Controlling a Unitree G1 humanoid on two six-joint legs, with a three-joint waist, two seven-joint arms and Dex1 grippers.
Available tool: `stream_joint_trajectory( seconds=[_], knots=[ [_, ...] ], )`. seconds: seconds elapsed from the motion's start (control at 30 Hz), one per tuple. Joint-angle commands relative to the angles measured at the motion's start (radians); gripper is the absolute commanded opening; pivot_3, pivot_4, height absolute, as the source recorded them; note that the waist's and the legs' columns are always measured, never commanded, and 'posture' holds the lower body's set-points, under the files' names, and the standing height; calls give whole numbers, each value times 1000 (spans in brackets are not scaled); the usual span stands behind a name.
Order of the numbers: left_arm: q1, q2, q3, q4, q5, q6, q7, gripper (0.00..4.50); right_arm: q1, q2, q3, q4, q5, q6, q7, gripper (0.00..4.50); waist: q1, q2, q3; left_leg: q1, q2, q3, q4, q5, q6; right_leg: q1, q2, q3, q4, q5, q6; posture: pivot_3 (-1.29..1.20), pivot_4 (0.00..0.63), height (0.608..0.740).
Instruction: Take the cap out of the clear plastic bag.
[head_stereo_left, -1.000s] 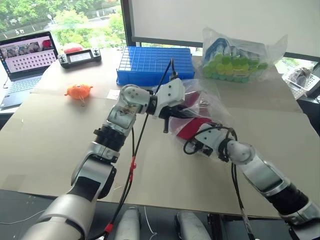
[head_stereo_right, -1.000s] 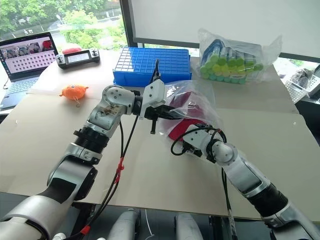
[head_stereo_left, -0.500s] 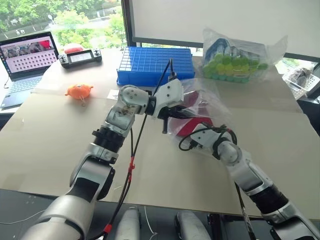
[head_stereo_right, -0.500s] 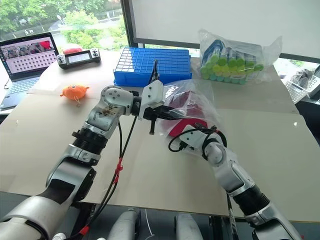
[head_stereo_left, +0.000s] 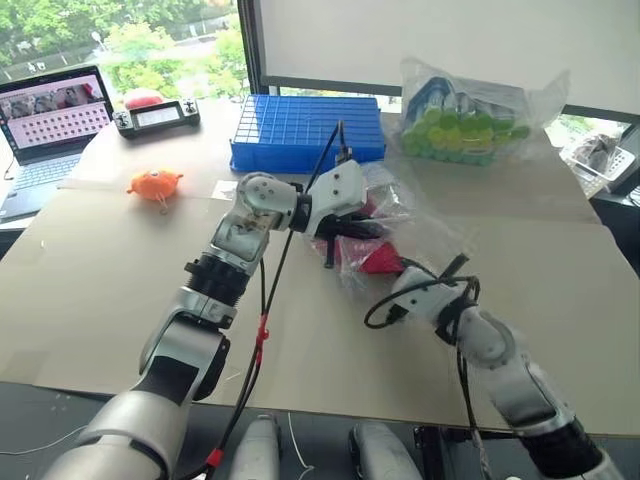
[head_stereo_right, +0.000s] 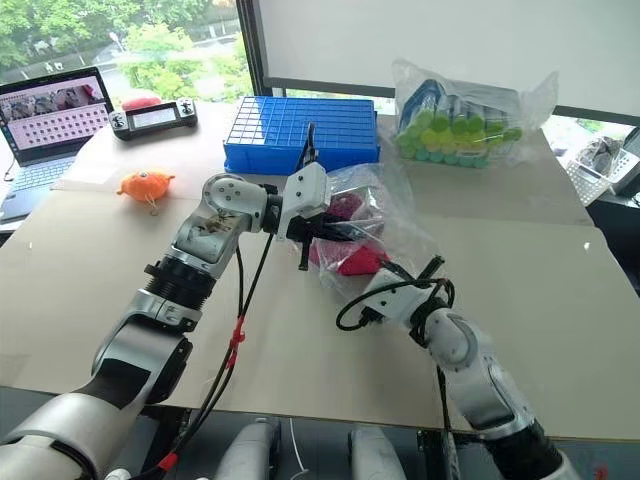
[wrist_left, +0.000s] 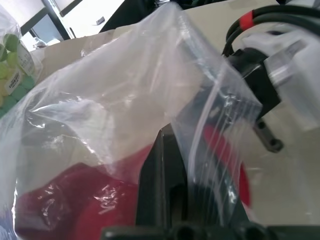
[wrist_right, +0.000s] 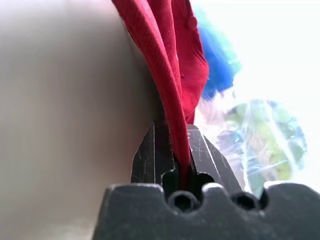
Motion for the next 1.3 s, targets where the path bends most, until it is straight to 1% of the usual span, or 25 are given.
stream_joint_trajectory(
  seconds=[0.03, 0.13, 0.17, 0.23, 0.3, 0.33, 0.43, 0.5, 0.53, 0.57, 0.6, 0.67, 0.77, 0.8, 0.83, 0.9, 1.0, 1.1, 1.2, 1.27, 1.3],
  knots=[
    [-8, 3, 0, -4, -6, -21, 2, 0, 37, 2, -21, -135, 10, 33, 56, 55, -2, 0, 0, 0, 0, 0, 0, 0, 0, 0, 0, 0, 0, 0, 0, 0, 150, 729],
    [-8, 5, -2, 1, -4, -25, -1, 0, 75, -9, -51, -165, -43, 97, 61, 55, 3, 0, 0, 0, 0, 0, 1, 0, -1, 0, 0, 0, 1, 0, 0, 0, 150, 729],
    [-9, 6, -2, 2, -4, -25, -2, 0, 99, -7, -76, -182, -70, 163, 56, 55, 5, 0, 0, 1, 0, 0, 1, 0, -1, 0, 0, 0, 1, 0, 0, 0, 150, 729],
    [-13, 7, -1, 4, -4, -26, -3, 0, 129, 32, -131, -225, -73, 258, 39, 55, 12, 0, 0, 1, 0, 0, 0, 0, -1, 0, 0, 0, 1, 0, 0, 0, 150, 729],
    [-16, 10, 0, 9, -3, -28, -3, 0, 121, 104, -178, -289, -24, 347, 40, 55, 14, 0, 0, 0, 0, 0, 1, 0, -1, 1, 0, 0, 0, 0, 0, 0, 150, 729],
    [-16, 11, 0, 11, -4, -29, -3, 0, 114, 119, -187, -307, -25, 378, 45, 55, 13, 0, 0, 0, 0, 0, 1, 0, -1, 1, 0, 0, 0, 0, 0, 0, 150, 729],
    [-17, 13, 0, 15, -3, -31, -3, 0, 75, 129, -208, -325, -37, 455, 57, 55, 11, 0, 0, 1, 0, 0, 1, 1, -1, 1, 0, 0, 1, 0, 0, 0, 150, 729],
    [-18, 13, -1, 18, -3, -32, -4, 0, 51, 123, -208, -328, -25, 461, 69, 55, 9, 0, 0, 1, 0, 0, 1, 1, -1, 1, 0, 0, 1, 0, 0, 0, 150, 729],
    [-18, 12, -1, 17, -4, -31, -4, 0, 44, 125, -202, -343, 7, 439, 92, 55, 9, 0, 0, 1, 0, 0, 1, 1, -1, 1, 0, 0, 1, 0, 0, 0, 150, 729],
    [-19, 11, -2, 16, -4, -30, -3, 0, 43, 129, -198, -367, 49, 422, 123, 55, 9, 0, 0, 1, 0, 0, 1, 1, -1, 1, 0, 0, 1, 0, 0, 0, 150, 729],
    [-20, 10, -2, 15, -5, -28, -4, 0, 43, 157, -213, -405, 123, 431, 160, 55, 8, 0, 0, 1, 0, 0, 1, 1, -1, 1, 0, 0, 1, 0, 0, 0, 150, 729],
    [-23, 6, -2, 16, -5, -27, -2, 0, 57, 203, -282, -489, 279, 529, 245, 55, 7, 0, 0, 1, 0, 0, 0, 1, -1, 1, 0, 0, 1, 0, 0, 0, 150, 729],
    [-26, 5, -2, 17, -5, -28, -3, 0, 87, 199, -430, -600, 522, 694, 387, 55, 9, 0, 0, 0, 0, -1, 0, 1, -1, 1, 0, -1, 1, 0, 0, 0, 150, 729],
    [-27, 6, -2, 17, -6, -27, -4, 0, 80, 185, -478, -616, 593, 714, 412, 55, 10, 0, 0, 0, -1, -1, 0, 1, -1, 2, 0, -1, 0, 0, 0, 0, 150, 729],
    [-27, 7, -1, 17, -7, -28, -4, 0, 48, 195, -559, -622, 689, 755, 420, 55, 9, 0, 0, 0, -1, -1, 1, 1, -1, 3, 0, -1, 0, 0, 0, 0, 150, 729],
    [-28, 8, -2, 18, -7, -30, -2, 0, 4, 192, -677, -622, 837, 804, 416, 55, 7, 0, 0, 2, 0, -2, 1, 1, -1, 4, 0, -1, 0, 0, 0, 0, 150, 729],
    [-27, 7, -2, 17, -8, -32, 1, 0, -53, 181, -783, -608, 940, 835, 373, 55, 2, 0, 0, 3, 0, -2, 0, 1, -1, 4, 0, -1, 2, 0, 0, 0, 150, 729],
    [-22, 5, -4, 10, -9, -29, 5, 0, -103, 182, -852, -570, 1024, 834, 314, 55, 3, 0, 0, 3, 0, -2, 0, 1, -1, 4, 0, -1, 2, 0, 0, 0, 150, 729],
    [-18, 4, -4, 3, -11, -25, 8, 0, -158, 213, -896, -542, 1147, 817, 231, 55, 5, 0, 0, 3, 0, -2, 0, 1, -1, 3, 0, -1, 1, 0, 0, 0, 150, 729],
    [-17, 5, -4, 2, -11, -24, 9, 0, -177, 227, -924, -528, 1281, 791, 171, 55, 5, 0, 0, 3, -1, -2, 0, 1, -1, 3, 0, -1, 1, 0, 0, 0, 150, 729],
    [-16, 5, -4, 1, -11, -23, 9, 0, -181, 229, -941, -517, 1385, 761, 129, 55, 5, 0, 0, 2, -1, -2, 0, 1, -1, 3, 0, -1, 1, 0, 0, 0, 150, 729]
  ],
)
